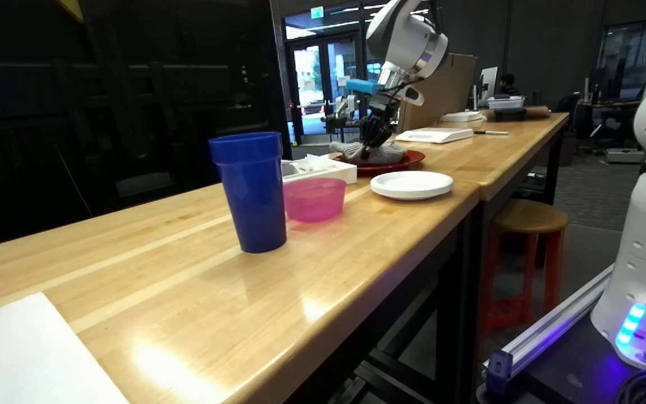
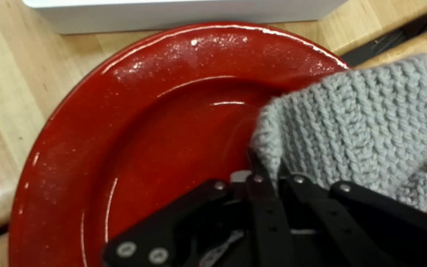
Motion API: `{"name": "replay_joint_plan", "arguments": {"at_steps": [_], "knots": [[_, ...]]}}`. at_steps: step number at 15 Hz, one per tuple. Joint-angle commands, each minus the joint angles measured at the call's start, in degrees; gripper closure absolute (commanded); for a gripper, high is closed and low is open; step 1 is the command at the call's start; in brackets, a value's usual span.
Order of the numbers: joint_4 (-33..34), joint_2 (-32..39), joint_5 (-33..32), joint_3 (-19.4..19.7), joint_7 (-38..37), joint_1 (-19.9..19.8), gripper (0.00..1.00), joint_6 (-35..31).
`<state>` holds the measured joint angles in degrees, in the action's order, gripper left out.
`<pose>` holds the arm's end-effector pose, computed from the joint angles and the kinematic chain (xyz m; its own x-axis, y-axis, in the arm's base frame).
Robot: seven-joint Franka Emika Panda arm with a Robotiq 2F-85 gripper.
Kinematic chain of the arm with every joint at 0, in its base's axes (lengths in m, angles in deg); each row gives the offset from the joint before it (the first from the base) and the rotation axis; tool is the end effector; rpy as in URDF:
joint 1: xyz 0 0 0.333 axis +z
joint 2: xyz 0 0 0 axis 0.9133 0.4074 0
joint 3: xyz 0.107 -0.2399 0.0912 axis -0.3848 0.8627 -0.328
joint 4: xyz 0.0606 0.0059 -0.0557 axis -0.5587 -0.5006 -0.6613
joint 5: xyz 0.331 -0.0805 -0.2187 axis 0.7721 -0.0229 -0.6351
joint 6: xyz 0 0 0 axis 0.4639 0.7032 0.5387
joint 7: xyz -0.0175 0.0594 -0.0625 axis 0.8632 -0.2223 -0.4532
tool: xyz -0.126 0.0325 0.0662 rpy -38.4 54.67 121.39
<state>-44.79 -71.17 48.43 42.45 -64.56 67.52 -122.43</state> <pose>0.5577 0.0511 0.3076 -0.0924 -0.9076 -0.4095 -0.9690 0.1766 -0.1728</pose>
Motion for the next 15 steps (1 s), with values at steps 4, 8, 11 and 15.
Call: {"name": "replay_joint_plan", "arguments": {"at_steps": [4,8,11,15], "knots": [[0.6,0.9,3.3,-0.1,-2.0,0.3,0.98,2.7],[0.9,0.9,7.0,-0.2,-1.4,0.5,0.98,4.7],[0.4,1.0,5.6,-0.1,-1.0,0.5,0.94,3.8],[0.5,1.0,5.7,-0.1,-0.3,0.6,0.94,4.3]]}}
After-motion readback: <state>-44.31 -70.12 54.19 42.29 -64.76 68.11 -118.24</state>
